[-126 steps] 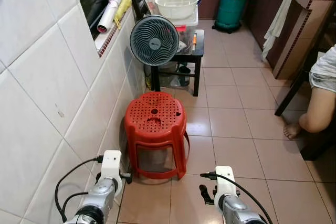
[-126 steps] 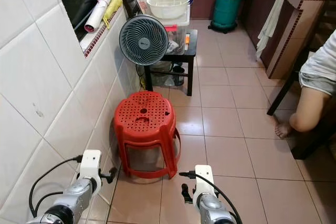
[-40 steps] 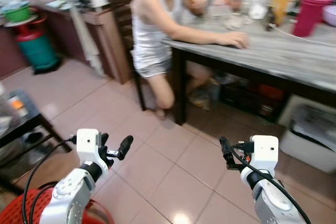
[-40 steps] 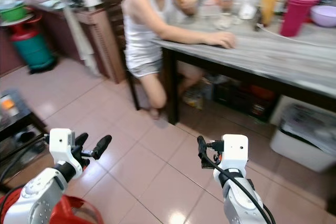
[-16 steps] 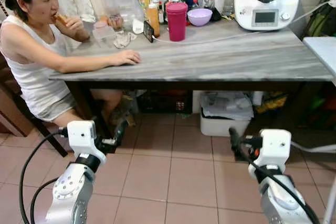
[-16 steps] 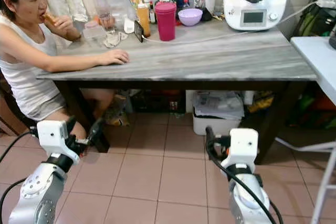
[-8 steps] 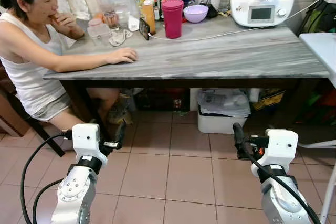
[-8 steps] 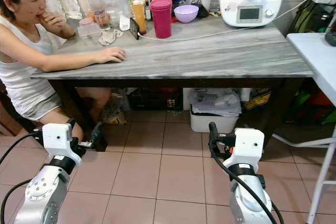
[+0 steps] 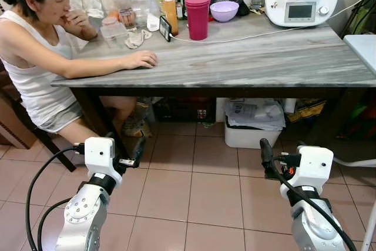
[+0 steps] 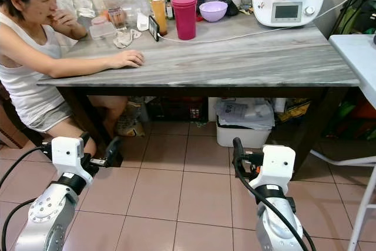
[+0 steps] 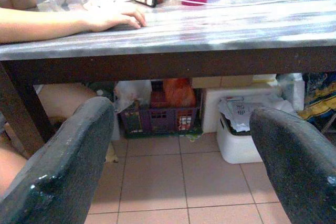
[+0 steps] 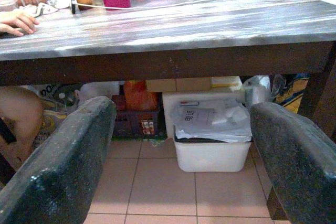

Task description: Setting the table

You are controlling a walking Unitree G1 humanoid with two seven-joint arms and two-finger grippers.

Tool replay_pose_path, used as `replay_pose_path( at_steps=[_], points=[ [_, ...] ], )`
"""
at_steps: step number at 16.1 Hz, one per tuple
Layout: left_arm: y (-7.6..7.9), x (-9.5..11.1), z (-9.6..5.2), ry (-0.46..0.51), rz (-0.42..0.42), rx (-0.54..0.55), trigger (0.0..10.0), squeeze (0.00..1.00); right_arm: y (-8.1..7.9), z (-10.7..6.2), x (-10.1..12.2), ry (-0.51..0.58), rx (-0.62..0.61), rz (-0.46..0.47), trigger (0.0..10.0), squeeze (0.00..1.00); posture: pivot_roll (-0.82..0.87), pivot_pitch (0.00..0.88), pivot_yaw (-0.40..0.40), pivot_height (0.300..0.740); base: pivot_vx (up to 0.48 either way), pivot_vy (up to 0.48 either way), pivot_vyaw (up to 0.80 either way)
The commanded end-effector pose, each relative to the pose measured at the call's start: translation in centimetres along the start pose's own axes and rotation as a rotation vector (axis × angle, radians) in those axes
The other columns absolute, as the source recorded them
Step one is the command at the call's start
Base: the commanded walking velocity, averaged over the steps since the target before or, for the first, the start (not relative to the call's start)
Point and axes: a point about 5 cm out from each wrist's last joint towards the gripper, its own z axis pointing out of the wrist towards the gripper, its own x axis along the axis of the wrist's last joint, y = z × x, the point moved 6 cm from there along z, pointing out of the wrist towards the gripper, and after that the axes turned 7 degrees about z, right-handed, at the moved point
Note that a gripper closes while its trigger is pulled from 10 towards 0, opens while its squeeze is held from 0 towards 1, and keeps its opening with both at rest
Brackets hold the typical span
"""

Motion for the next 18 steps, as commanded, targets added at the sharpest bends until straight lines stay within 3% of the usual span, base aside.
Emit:
replay_pose_path(
  at_steps=[1,4,6,8,18],
  points=[
    [-0.33,-0.3,-0.21,-0.019,0.016,-0.006,10.0,0.0,-0.36,-0.11,-0.23,-0.007,0.011,0.004,10.0,0.0,-0.22,0.0,0.1,0.74,0.0,0.0,0.0],
    [-0.24,-0.38,-0.27,-0.026,0.013,-0.014,10.0,0.0,-0.21,-0.16,-0.47,-0.019,0.006,0.009,10.0,0.0,-0.22,0.0,0.101,0.74,0.0,0.0,0.0],
    [-0.21,-0.41,-0.31,-0.029,0.012,-0.02,10.0,0.0,-0.14,-0.17,-0.61,-0.025,0.002,0.009,10.0,0.0,-0.22,0.0,0.102,0.74,0.0,0.0,-0.8],
    [-0.24,-0.48,-0.34,-0.033,0.01,-0.024,10.0,0.0,-0.18,-0.2,-0.61,-0.024,0.004,0.01,10.0,0.0,-0.22,0.0,0.103,0.74,0.0,-0.264,-0.72],
    [-0.17,-0.81,-0.49,-0.052,0.015,-0.035,10.0,0.0,-0.16,-0.43,-0.81,-0.034,0.01,0.015,10.0,0.0,-0.22,0.0,0.1,0.74,0.0,-0.374,0.0]
  ],
)
